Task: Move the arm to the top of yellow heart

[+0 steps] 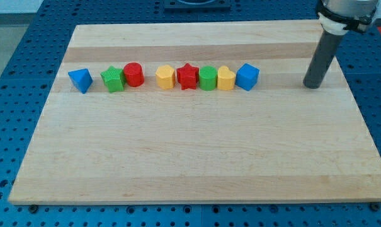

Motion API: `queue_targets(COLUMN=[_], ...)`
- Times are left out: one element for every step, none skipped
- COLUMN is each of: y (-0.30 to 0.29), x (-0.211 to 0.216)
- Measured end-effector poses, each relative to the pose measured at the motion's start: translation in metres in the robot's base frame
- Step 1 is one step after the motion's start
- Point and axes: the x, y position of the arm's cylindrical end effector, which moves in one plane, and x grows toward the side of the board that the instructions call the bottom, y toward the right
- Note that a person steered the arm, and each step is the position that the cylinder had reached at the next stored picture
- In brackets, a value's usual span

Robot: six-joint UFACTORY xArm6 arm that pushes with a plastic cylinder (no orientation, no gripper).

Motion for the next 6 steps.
queue_targets(y=[0.0, 0.014, 0.06, 0.079, 0.041, -0.036], x=[0.0, 0.0, 0.0, -0.017, -0.044, -0.061])
